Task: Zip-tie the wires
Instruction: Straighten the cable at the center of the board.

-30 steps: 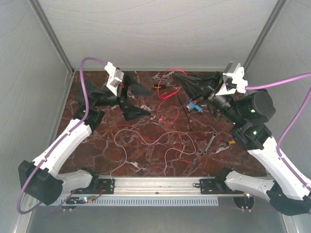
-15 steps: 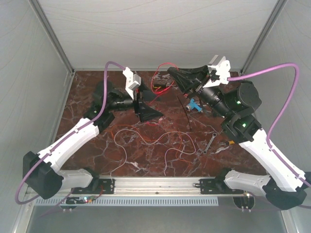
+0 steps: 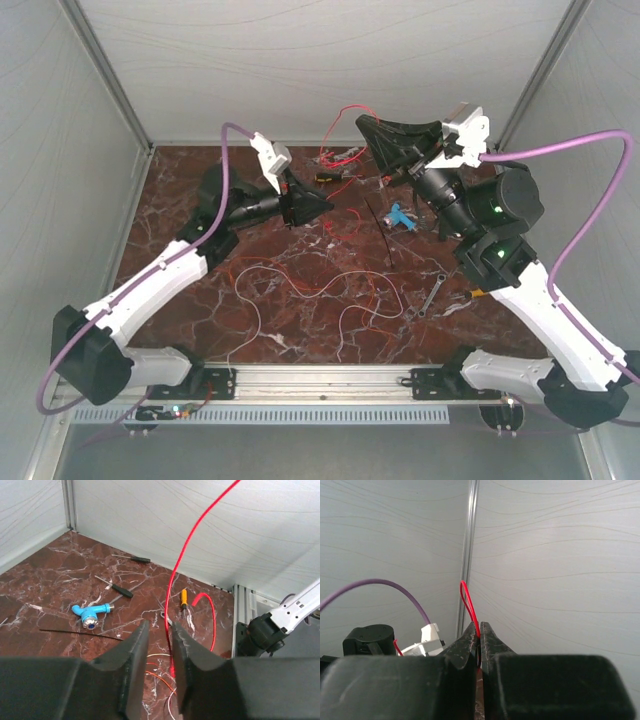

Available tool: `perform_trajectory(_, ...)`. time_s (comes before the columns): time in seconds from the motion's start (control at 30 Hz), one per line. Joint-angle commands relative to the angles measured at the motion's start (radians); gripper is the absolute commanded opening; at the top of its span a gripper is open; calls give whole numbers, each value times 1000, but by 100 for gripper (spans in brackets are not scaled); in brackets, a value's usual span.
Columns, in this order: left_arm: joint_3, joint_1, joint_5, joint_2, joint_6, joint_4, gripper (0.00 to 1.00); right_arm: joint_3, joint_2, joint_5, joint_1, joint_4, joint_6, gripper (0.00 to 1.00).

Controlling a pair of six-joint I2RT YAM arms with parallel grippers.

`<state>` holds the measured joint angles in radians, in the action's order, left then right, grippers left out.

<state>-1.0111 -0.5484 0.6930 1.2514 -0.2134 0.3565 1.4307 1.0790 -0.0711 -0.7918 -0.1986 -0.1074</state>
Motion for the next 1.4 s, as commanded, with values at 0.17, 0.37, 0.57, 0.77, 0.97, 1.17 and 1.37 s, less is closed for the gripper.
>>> perform_trajectory(0.17, -35, -2, 50, 63, -27, 24, 18, 50, 5, 47, -6, -77, -16, 0)
perform_trajectory(0.37, -35, -2, 32, 58, -13, 14, 0, 51, 2, 54, -6, -73, -15, 0)
perform_trajectory(0.57, -34, -2, 9, 50, -1, 5, 19, 50, -7, 73, -6, -60, -52, 0)
perform_trajectory(0.77, -36, -2, -10, 39, 18, -10, 0, 30, -29, 96, -6, -52, -70, 0)
perform_trajectory(0.97, -93, -2, -170, 20, 160, -177, 0, 60, -66, 201, -7, 56, -95, 0)
perform_trajectory(1.17, -118, 41, -563, -20, 273, -266, 0, 0, -199, 343, -5, 186, -91, 0)
perform_trajectory(1.37, -120, 127, -781, -64, 256, -260, 0, -22, -292, 404, -5, 277, -95, 0)
